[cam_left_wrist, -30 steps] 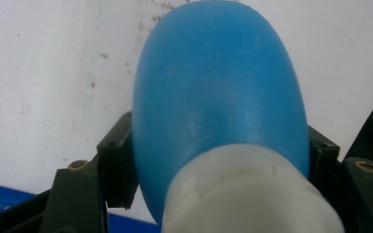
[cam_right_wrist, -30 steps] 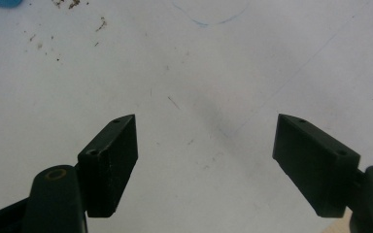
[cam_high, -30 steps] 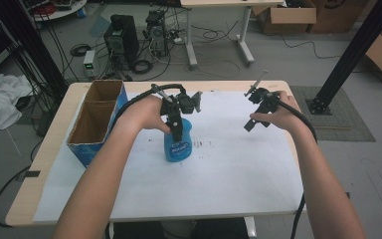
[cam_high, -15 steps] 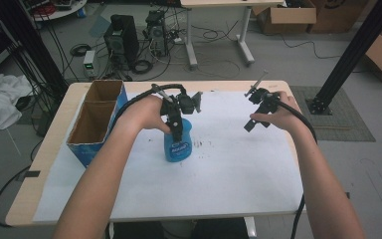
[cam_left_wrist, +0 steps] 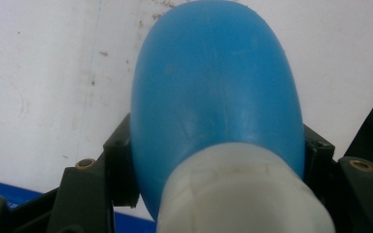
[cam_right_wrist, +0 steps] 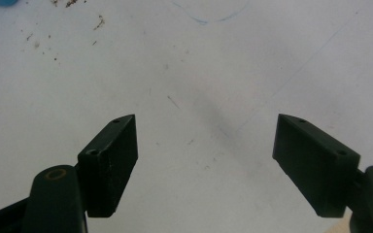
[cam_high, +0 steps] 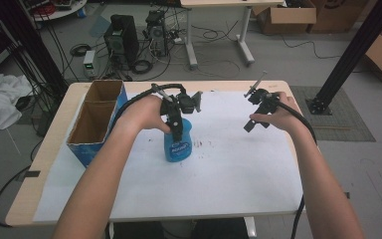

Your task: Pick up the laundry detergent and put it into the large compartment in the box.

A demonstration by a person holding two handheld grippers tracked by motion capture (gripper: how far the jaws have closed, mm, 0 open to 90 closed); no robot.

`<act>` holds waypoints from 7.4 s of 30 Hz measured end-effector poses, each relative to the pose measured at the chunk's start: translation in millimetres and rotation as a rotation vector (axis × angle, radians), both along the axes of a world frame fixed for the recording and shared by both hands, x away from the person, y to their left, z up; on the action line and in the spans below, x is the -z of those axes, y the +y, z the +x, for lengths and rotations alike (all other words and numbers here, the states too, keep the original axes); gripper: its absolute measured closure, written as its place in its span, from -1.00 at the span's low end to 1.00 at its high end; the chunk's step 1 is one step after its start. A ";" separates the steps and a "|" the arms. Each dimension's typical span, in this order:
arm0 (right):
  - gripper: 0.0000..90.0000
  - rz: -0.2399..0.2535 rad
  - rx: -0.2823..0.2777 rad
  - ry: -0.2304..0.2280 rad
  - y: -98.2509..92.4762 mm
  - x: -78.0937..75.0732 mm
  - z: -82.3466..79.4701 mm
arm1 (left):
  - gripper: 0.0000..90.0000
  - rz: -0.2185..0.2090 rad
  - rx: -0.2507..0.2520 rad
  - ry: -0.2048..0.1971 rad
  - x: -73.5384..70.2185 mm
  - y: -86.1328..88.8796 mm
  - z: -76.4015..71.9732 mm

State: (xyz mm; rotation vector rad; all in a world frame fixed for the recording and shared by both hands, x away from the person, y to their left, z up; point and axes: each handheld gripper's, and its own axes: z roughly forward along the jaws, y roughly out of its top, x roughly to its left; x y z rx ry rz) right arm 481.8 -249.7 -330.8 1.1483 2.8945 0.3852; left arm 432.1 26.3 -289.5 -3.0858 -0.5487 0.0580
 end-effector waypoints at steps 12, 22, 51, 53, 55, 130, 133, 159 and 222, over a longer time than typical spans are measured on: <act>-0.45 0.005 -0.004 -0.004 0.2 0.6 -1.0 | -0.16 0.014 0.020 0.000 -4.9 -1.9 -0.4; -0.45 0.003 -0.003 -0.011 0.6 -4.6 -3.0 | -0.16 0.000 -0.055 -0.018 -46.2 13.1 -4.0; -0.44 0.004 -0.017 -0.030 7.1 -14.3 -3.5 | -0.16 -0.060 -0.959 -0.110 -184.7 173.9 -6.4; -0.44 0.006 -0.014 -0.030 5.8 -14.9 -3.4 | -0.16 -0.067 -1.002 -0.106 -185.7 183.3 -6.6; -0.44 0.006 -0.009 -0.030 4.8 -15.5 -3.7 | -0.16 -0.069 -1.043 -0.096 -185.3 194.6 -6.6; -0.44 0.007 -0.007 -0.034 3.4 -15.3 -3.2 | -0.16 0.064 -1.139 -0.018 -12.8 224.1 0.5; -0.44 0.007 -0.010 -0.036 3.3 -15.2 -3.4 | -0.16 0.074 -1.143 -0.015 -8.1 223.0 0.3; -0.44 0.006 -0.007 -0.032 4.4 -15.1 -4.9 | -0.17 0.062 -1.166 -0.030 -6.3 223.8 -3.2; -0.44 0.020 -0.005 -0.039 4.8 -24.9 -10.6 | -0.62 0.071 -0.911 -0.182 -79.0 174.6 -21.2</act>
